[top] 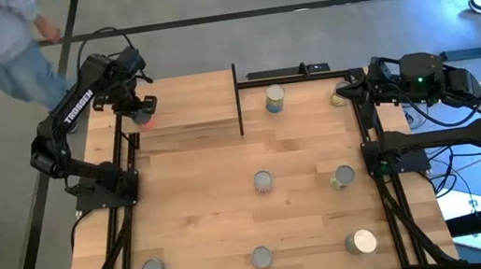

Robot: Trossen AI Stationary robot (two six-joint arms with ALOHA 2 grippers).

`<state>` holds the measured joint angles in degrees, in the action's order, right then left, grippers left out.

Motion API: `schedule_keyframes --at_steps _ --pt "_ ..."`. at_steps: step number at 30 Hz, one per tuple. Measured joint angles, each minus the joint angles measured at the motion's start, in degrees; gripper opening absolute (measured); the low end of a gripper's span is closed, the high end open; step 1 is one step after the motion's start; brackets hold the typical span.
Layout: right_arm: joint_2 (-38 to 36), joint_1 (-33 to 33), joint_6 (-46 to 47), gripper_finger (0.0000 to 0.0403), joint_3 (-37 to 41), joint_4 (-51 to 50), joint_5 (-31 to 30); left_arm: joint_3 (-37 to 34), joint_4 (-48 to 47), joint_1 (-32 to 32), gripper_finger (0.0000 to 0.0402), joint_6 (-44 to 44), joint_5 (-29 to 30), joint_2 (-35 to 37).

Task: Pick and place cans onto a shelf
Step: Put the canned meatballs on the shelf

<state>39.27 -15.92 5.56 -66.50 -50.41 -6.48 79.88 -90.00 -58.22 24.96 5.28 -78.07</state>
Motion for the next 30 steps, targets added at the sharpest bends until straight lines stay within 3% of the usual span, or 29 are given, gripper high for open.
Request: schedule_keyframes --at_steps 13,30 --pt "0.00 -0.01 0.00 0.0016 0.00 -0.01 0.00 -0.02 0.01 -0.07 0.0000 1.57 4.94 -0.01" --pt "0.00 -0.01 0.00 0.0016 0.00 0.00 0.00 -0.04 0.03 -2.89 0.0000 1.92 6.47 -0.06"
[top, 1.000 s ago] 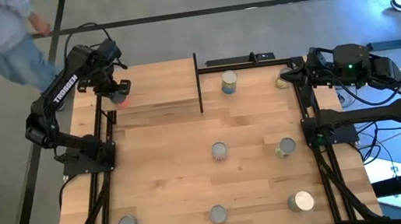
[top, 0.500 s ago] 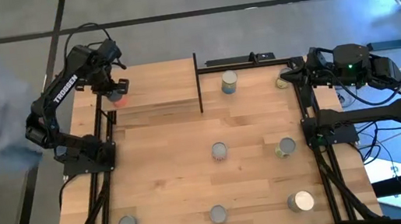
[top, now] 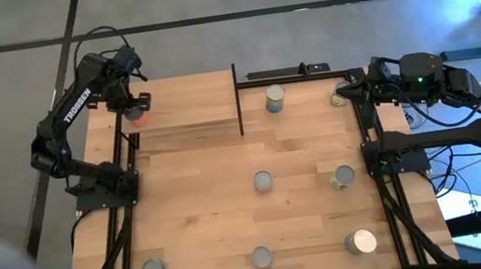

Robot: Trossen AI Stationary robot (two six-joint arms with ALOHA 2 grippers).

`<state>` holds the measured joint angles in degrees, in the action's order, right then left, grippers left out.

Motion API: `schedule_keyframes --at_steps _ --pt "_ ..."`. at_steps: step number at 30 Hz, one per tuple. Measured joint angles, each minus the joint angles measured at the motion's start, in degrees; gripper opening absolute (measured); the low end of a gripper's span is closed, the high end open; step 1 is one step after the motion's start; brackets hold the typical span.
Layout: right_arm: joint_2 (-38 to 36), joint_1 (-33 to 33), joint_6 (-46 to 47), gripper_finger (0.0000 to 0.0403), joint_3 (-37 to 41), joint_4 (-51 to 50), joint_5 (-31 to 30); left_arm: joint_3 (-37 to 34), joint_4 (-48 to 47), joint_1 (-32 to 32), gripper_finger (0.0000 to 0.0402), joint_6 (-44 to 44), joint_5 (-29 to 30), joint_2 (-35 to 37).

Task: Pick and place cans onto a shelf
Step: Put the canned meatballs on the shelf

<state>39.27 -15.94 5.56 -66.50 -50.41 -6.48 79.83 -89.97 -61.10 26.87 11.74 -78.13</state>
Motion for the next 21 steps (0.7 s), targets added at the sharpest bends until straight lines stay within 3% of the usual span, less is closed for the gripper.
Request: schedule_keyframes --at_steps 8,21 --pt "0.00 0.00 -0.01 0.0016 0.00 -0.01 -0.01 0.00 0.31 -0.02 0.0001 -0.21 -1.18 0.00" --pt "0.00 -0.01 -0.03 0.0016 0.00 -0.02 0.00 -0.07 0.52 -0.02 0.0044 0.00 -0.94 -0.09"
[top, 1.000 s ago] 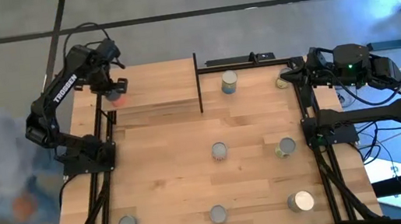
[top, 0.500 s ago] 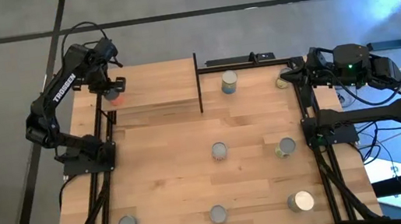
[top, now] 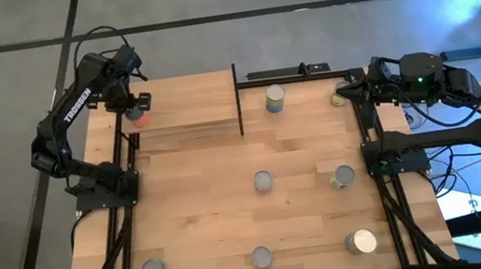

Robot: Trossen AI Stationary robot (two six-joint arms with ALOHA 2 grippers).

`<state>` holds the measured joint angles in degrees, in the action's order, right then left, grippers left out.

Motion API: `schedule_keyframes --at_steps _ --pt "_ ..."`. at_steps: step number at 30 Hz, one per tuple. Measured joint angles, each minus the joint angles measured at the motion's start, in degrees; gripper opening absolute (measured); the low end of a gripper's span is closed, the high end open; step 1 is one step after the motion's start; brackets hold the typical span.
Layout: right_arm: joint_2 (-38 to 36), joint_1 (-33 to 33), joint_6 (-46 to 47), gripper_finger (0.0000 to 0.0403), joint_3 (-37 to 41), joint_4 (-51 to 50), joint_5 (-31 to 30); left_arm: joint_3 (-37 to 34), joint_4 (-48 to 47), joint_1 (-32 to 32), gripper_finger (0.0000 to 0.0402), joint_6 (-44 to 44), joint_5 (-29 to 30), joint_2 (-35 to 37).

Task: Pick and place cans onto a shelf
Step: Put the canned meatballs on the shelf

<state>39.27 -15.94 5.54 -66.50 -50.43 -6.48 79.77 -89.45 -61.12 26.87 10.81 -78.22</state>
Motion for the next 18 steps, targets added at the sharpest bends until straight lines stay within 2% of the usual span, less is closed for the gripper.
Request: schedule_keyframes --at_steps 8,13,18 --pt "0.00 0.02 -0.02 0.0016 0.00 0.02 -0.02 3.52 -0.52 0.02 0.0041 0.07 -0.05 0.26" --pt "0.00 0.02 -0.02 0.0016 0.00 0.02 -0.02 8.91 -0.51 1.23 0.0041 0.50 -5.33 2.37" --pt "0.00 0.00 -0.02 0.0016 0.00 0.00 -0.02 10.62 -0.70 6.63 0.0040 1.18 -8.63 5.06"
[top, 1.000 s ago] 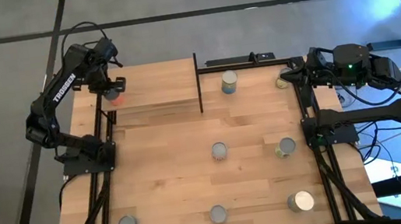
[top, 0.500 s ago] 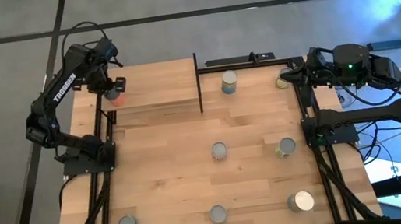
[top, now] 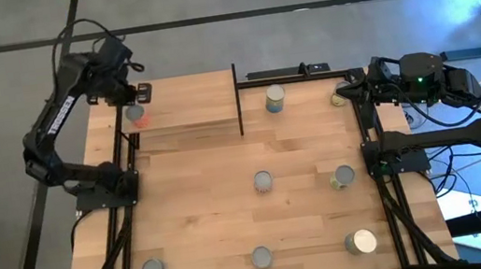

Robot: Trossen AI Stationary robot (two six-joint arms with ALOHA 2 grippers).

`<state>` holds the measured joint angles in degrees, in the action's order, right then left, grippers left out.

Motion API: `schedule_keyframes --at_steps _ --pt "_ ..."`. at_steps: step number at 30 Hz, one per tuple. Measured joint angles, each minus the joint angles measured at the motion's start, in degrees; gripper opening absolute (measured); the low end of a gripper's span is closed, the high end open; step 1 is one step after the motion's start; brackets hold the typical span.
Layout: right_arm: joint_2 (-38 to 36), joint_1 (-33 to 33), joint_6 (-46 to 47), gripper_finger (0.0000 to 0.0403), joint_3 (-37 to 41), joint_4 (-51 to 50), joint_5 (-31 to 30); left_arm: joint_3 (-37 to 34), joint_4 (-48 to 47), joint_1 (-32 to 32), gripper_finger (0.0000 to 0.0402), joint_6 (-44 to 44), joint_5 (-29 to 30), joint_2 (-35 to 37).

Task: Pick and place cans onto a shelf
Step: Put the canned meatballs on the shelf

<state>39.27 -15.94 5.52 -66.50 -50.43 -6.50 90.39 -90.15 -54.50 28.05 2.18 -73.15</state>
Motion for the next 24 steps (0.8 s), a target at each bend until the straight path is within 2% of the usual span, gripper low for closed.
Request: schedule_keyframes --at_steps 6,11,14,19,24 --pt "0.00 0.00 -0.02 0.0016 0.00 0.00 0.00 -0.02 0.13 10.68 0.0004 0.27 -1.06 2.32" --pt "0.00 0.02 -0.02 0.0016 0.00 0.00 0.00 -0.54 0.32 17.04 0.0001 5.82 -1.30 3.28" --pt "0.00 0.00 -0.02 0.0016 0.00 0.00 -0.02 -3.80 0.28 20.17 0.0001 8.42 -2.46 4.13" --pt "0.00 0.02 0.00 0.0016 0.00 0.00 -0.02 -14.29 -0.01 22.76 0.0000 11.20 -0.73 6.83" --pt "0.00 0.01 0.00 0.0016 0.00 0.00 -0.02 -18.51 0.18 22.19 0.0000 12.35 4.49 7.97"
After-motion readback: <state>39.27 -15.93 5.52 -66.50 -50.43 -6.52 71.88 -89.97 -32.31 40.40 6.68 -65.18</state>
